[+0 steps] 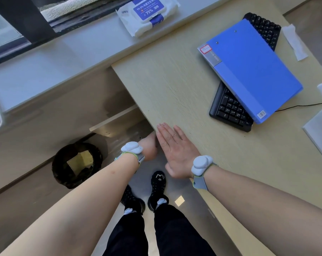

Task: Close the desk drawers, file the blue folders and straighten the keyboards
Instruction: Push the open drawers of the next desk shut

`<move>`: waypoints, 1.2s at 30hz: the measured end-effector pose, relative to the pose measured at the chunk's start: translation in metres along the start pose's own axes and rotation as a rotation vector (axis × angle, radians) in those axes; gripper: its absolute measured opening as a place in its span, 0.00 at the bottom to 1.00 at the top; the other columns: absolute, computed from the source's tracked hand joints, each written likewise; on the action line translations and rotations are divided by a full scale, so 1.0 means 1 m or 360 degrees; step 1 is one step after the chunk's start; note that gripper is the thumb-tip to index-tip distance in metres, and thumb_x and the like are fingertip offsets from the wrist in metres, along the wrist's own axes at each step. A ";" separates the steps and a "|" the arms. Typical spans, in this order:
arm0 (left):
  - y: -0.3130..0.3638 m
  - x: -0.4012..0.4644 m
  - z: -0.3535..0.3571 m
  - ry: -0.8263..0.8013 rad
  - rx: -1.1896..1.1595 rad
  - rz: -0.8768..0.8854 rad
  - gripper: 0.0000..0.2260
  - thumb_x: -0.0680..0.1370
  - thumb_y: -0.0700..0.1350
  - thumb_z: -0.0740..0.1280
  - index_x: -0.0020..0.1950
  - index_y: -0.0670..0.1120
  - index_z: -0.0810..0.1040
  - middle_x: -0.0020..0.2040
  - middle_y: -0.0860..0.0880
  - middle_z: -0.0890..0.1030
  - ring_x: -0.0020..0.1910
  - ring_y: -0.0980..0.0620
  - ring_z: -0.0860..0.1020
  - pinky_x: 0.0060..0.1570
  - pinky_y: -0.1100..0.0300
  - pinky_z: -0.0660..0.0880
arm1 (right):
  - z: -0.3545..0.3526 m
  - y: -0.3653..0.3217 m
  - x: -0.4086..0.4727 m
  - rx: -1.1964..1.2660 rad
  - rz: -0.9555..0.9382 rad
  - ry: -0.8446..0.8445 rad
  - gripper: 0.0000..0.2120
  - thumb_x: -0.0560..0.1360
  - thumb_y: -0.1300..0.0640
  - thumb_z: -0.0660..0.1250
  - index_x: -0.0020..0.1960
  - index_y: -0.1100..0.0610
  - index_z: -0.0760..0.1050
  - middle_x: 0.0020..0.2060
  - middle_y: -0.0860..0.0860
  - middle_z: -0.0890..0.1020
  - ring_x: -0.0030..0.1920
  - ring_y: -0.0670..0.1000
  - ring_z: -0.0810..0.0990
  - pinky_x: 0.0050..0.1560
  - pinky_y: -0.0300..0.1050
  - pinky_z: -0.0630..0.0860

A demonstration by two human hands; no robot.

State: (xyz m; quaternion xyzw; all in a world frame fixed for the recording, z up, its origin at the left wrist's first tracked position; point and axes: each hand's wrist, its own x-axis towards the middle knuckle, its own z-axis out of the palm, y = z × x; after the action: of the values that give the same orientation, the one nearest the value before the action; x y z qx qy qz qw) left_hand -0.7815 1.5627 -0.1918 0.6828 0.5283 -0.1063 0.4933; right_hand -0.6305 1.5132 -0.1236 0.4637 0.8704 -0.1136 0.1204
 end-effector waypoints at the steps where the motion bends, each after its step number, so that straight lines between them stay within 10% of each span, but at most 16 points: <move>1: -0.015 -0.004 -0.004 0.0091 -0.0044 -0.0076 0.35 0.78 0.40 0.62 0.82 0.52 0.51 0.76 0.45 0.69 0.68 0.41 0.74 0.67 0.52 0.72 | 0.000 -0.005 0.001 0.0002 0.0056 -0.0017 0.47 0.65 0.52 0.62 0.79 0.69 0.52 0.79 0.64 0.50 0.80 0.63 0.45 0.77 0.65 0.49; 10: -0.125 -0.049 -0.065 0.0252 0.0038 -0.0629 0.33 0.79 0.47 0.63 0.82 0.45 0.54 0.76 0.43 0.69 0.72 0.43 0.71 0.69 0.55 0.69 | -0.015 -0.091 0.073 0.0371 0.0178 0.0189 0.35 0.68 0.63 0.66 0.74 0.66 0.64 0.71 0.61 0.69 0.74 0.63 0.64 0.74 0.64 0.58; 13: -0.153 -0.054 -0.075 0.0330 0.0048 -0.0645 0.27 0.80 0.44 0.63 0.78 0.42 0.63 0.73 0.41 0.72 0.71 0.42 0.72 0.67 0.54 0.68 | -0.016 -0.105 0.106 0.0516 0.0060 0.0061 0.18 0.69 0.69 0.64 0.58 0.61 0.73 0.49 0.57 0.78 0.50 0.61 0.76 0.50 0.56 0.76; 19: -0.211 -0.042 -0.081 0.0407 0.0047 -0.0636 0.21 0.77 0.42 0.63 0.71 0.43 0.70 0.66 0.40 0.77 0.61 0.39 0.77 0.57 0.53 0.74 | 0.009 -0.107 0.168 0.0457 0.0291 -0.0235 0.05 0.78 0.61 0.60 0.45 0.56 0.65 0.39 0.52 0.71 0.41 0.59 0.76 0.37 0.50 0.67; 24: -0.245 -0.019 -0.080 0.0511 0.0000 -0.0534 0.25 0.77 0.40 0.61 0.75 0.46 0.65 0.73 0.44 0.71 0.67 0.42 0.74 0.63 0.54 0.71 | 0.055 -0.116 0.213 0.0505 0.0358 -0.0132 0.05 0.76 0.57 0.64 0.51 0.58 0.72 0.48 0.54 0.75 0.51 0.59 0.76 0.42 0.49 0.67; 28: -0.259 -0.001 -0.075 0.0574 -0.0014 -0.0370 0.25 0.78 0.41 0.61 0.77 0.45 0.66 0.75 0.44 0.70 0.73 0.44 0.70 0.71 0.55 0.67 | 0.090 -0.128 0.238 0.0460 0.0362 -0.0028 0.23 0.71 0.59 0.66 0.66 0.58 0.71 0.69 0.55 0.69 0.71 0.57 0.66 0.60 0.52 0.70; 36: -0.256 0.004 -0.068 0.0568 -0.0033 -0.0269 0.18 0.77 0.40 0.64 0.67 0.45 0.77 0.59 0.43 0.83 0.58 0.40 0.80 0.56 0.50 0.77 | 0.113 -0.147 0.248 0.0393 0.0330 -0.0317 0.41 0.71 0.55 0.66 0.80 0.58 0.52 0.80 0.52 0.54 0.80 0.54 0.48 0.72 0.58 0.60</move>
State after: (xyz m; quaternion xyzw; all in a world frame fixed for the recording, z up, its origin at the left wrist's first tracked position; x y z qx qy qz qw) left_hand -1.0170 1.6074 -0.3048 0.6389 0.6639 -0.0193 0.3882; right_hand -0.8756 1.5922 -0.2960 0.5487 0.7811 -0.2520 0.1592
